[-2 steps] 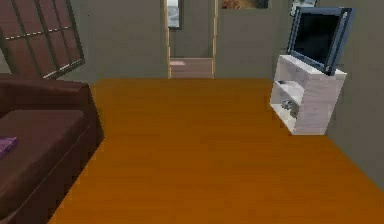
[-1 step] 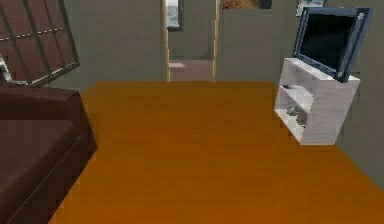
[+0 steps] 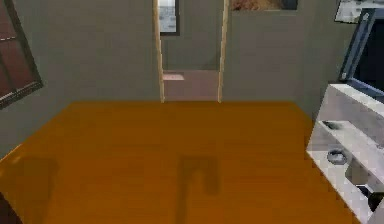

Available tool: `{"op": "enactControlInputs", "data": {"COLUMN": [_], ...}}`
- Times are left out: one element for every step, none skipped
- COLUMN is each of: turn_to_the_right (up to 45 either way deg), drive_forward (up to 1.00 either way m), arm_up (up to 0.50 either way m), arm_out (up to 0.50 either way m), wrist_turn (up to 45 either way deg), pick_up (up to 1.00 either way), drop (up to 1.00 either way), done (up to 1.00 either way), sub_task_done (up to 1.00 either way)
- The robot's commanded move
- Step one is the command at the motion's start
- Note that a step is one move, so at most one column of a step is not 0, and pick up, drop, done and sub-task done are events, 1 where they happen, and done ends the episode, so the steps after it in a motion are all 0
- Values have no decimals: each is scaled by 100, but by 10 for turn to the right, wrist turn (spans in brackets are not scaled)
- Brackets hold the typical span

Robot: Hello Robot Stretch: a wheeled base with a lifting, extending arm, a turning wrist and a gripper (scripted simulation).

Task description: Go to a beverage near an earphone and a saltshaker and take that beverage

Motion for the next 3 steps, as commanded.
{"op": "enactControlInputs", "data": {"turn_to_the_right": [0, 0, -30], "drive_forward": [100, 100, 0], "arm_up": [0, 0, 0], "arm_out": [0, 0, 0], "wrist_turn": [0, 0, 0], "pick_up": [0, 0, 0], "drop": [0, 0, 0], "done": [0, 0, 0], "sub_task_done": [0, 0, 0]}}
